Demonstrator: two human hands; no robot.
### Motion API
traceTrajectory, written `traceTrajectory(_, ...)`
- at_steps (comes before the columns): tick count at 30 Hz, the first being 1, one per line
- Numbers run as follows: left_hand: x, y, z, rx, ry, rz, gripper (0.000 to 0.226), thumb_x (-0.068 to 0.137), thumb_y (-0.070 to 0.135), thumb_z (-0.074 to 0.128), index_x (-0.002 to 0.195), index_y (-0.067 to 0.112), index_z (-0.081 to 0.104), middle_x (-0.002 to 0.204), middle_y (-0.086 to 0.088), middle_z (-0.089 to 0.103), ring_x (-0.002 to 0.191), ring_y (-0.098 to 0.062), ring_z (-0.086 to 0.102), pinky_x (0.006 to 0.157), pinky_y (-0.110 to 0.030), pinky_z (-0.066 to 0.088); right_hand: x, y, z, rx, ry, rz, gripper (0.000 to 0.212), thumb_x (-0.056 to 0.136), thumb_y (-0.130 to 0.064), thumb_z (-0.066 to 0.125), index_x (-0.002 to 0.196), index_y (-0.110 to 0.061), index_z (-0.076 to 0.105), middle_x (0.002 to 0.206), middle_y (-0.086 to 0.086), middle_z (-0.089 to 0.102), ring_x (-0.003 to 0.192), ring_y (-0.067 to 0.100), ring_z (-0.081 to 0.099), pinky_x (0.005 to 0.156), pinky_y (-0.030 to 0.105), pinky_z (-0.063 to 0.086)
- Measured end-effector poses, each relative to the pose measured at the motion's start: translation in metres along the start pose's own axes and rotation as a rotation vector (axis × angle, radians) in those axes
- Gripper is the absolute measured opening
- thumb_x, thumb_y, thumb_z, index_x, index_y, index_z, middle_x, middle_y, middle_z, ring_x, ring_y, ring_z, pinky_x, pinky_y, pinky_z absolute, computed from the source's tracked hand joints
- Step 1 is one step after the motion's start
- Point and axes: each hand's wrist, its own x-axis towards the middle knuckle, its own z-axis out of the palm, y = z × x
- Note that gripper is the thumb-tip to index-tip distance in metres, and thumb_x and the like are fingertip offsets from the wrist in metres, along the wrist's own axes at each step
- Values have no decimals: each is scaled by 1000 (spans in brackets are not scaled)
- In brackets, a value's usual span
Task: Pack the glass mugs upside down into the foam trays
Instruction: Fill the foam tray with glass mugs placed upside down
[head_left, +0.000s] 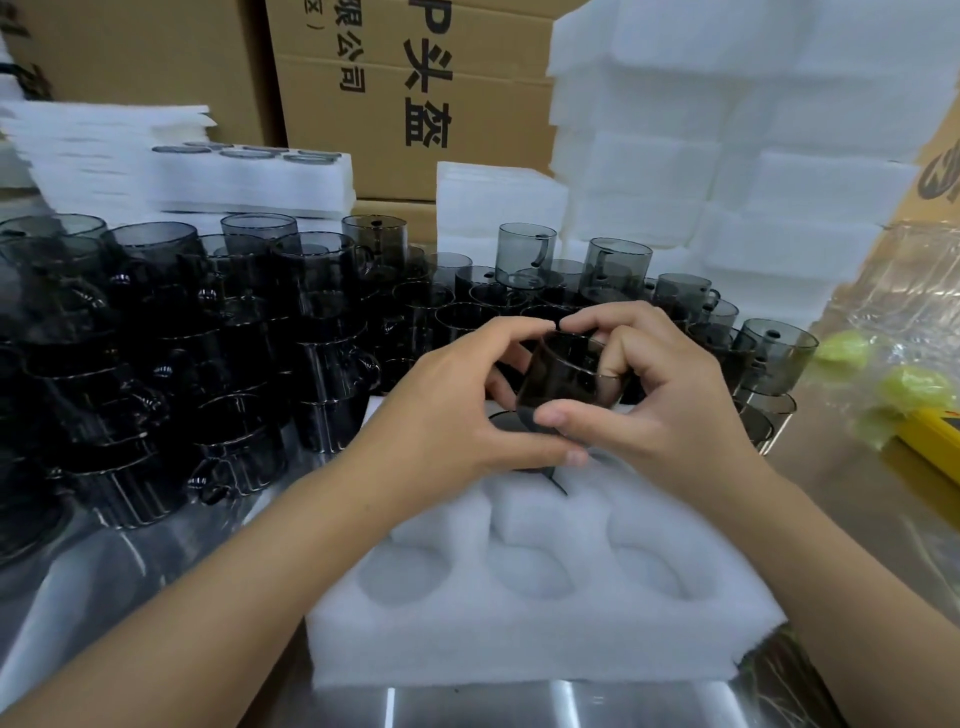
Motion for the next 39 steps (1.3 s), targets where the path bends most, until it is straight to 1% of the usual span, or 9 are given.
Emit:
traceTrajectory(3, -1, 2, 2, 27, 5, 3, 75, 51, 47, 85, 109, 63, 41, 104, 29, 53, 85, 4, 56, 73, -7, 43, 0, -1, 0, -29, -27, -29, 41, 63, -49, 72, 57, -22, 42, 106, -6, 61, 100, 8, 52, 86, 19, 38)
traceTrajectory(7, -1, 2, 3, -67, 30, -25, 82, 54, 49, 78, 127, 46, 42, 105, 31, 58, 89, 6, 60, 66, -10, 44, -1, -2, -5, -40, -74, -15, 34, 68, -48, 70, 67, -23, 48, 115, -12, 60, 111, 8, 46, 91, 13, 33)
traceTrajectory(13, 1, -1, 0, -236, -19, -77, 75, 59, 39, 80, 123, 51, 42, 106, 20, 69, 102, 0, 63, 67, -21, 50, 3, -1, -18, 221, -225, 158, 41, 74, -38, 68, 112, -33, 53, 115, -12, 61, 112, 11, 57, 96, 31, 43)
traceTrajectory(18, 2, -1, 0, -247, -82, -85, 68, 68, 38, 73, 122, 55, 36, 116, 19, 65, 106, 6, 59, 68, -17, 51, 10, -1, -34, 233, -227, 309, 46, 68, -32, 73, 111, -38, 60, 108, -10, 61, 96, 6, 61, 87, 24, 48)
traceTrajectory(24, 0, -2, -1, -137, -94, -70, 46, 83, 25, 70, 117, 50, 51, 108, 20, 66, 102, 9, 58, 71, -13, 50, 15, 0, -50, 55, -311, 456, 56, 56, -63, 77, 108, -47, 64, 103, -17, 57, 96, -6, 58, 86, 17, 41)
traceTrajectory(30, -2, 2, -2, -47, -150, -98, 24, 80, 25, 73, 91, 46, 68, 93, 18, 68, 64, 3, 59, 60, -4, 41, 13, 2, -43, -133, -390, 484, 67, 36, -76, 63, 88, -33, 58, 88, -15, 52, 66, 1, 57, 58, 17, 44)
traceTrajectory(32, -1, 3, -2, -40, -161, -105, 23, 80, 25, 73, 92, 45, 68, 94, 17, 69, 67, 0, 61, 63, -5, 43, 11, 1, -40, -145, -442, 496, 68, 38, -77, 62, 89, -33, 53, 84, -15, 53, 51, -1, 52, 44, 15, 40)
traceTrajectory(36, -2, 3, -2, -37, -161, -108, 24, 79, 24, 74, 90, 44, 67, 96, 14, 69, 67, 8, 58, 65, -4, 41, 11, 3, -45, -130, -523, 491, 66, 45, -75, 58, 105, -49, 52, 103, -22, 54, 69, -4, 57, 56, 11, 46)
traceTrajectory(39, -2, 4, -1, -35, -162, -101, 23, 79, 23, 74, 88, 43, 68, 91, 16, 68, 69, 13, 57, 66, -3, 41, 12, 4, -49, -35, -486, 491, 47, 57, -67, 64, 100, -52, 60, 100, -19, 61, 52, 2, 50, 49, 7, 37)
